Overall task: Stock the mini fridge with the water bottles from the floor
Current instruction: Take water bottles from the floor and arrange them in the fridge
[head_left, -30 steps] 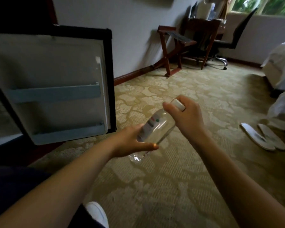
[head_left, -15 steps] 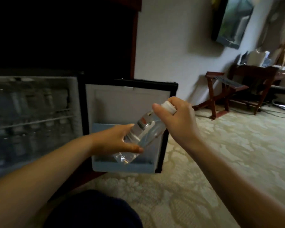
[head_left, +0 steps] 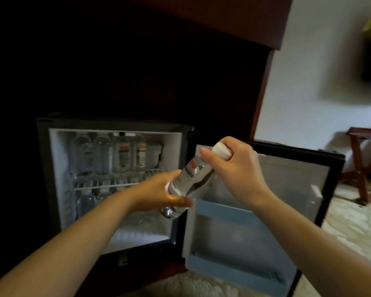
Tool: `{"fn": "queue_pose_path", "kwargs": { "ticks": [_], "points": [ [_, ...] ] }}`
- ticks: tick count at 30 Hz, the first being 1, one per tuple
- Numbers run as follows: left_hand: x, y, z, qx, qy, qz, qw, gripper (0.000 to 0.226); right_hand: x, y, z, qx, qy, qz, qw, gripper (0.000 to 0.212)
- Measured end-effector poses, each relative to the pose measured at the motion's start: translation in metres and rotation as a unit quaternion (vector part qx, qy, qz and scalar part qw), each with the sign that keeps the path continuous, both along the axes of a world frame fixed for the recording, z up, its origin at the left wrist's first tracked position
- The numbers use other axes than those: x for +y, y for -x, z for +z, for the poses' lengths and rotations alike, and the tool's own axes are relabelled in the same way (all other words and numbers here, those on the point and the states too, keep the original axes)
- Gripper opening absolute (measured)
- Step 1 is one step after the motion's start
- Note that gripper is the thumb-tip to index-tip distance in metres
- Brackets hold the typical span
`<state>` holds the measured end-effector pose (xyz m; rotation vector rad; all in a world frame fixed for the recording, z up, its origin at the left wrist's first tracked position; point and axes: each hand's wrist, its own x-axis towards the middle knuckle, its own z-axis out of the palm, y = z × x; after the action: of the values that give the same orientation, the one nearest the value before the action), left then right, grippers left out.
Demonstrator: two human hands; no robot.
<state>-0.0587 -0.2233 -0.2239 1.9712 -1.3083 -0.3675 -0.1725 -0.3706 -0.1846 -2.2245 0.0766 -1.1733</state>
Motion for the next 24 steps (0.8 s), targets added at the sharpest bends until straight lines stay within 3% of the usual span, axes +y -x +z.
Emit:
{"fn": "queue_pose_path", "kwargs": {
  "ticks": [4, 11, 15, 18, 22, 24],
  "points": [
    [0.011, -0.036, -0.008, 0.011, 0.015, 0.029, 0.999, 0.049, 0.014, -0.042, -0.002, 0.016, -0.012, 0.029, 0.999, 0.029],
    [0.029, -0.097, -0.029, 0.037, 0.043, 0.14, 0.989, 0.072, 0.029, -0.113, -0.024, 0.039, -0.124, 0.102, 0.986, 0.019],
    [0.038, -0.126, -0.048, 0.075, 0.079, 0.169, 0.98, 0.063, 0.036, -0.145, -0.041, 0.147, -0.145, 0.128, 0.97, 0.034],
    [0.039, -0.14, -0.061, 0.101, 0.101, 0.198, 0.97, 0.058, 0.043, -0.162, -0.049, 0.198, -0.186, 0.181, 0.945, 0.027],
    [0.034, -0.147, -0.073, 0.115, 0.183, 0.234, 0.948, 0.044, 0.048, -0.184, -0.048, 0.178, -0.117, 0.206, 0.955, 0.015],
    [0.029, -0.148, -0.073, 0.12, 0.245, 0.256, 0.927, 0.051, 0.045, -0.192, -0.053, 0.14, -0.113, 0.199, 0.963, 0.015]
  ]
}}
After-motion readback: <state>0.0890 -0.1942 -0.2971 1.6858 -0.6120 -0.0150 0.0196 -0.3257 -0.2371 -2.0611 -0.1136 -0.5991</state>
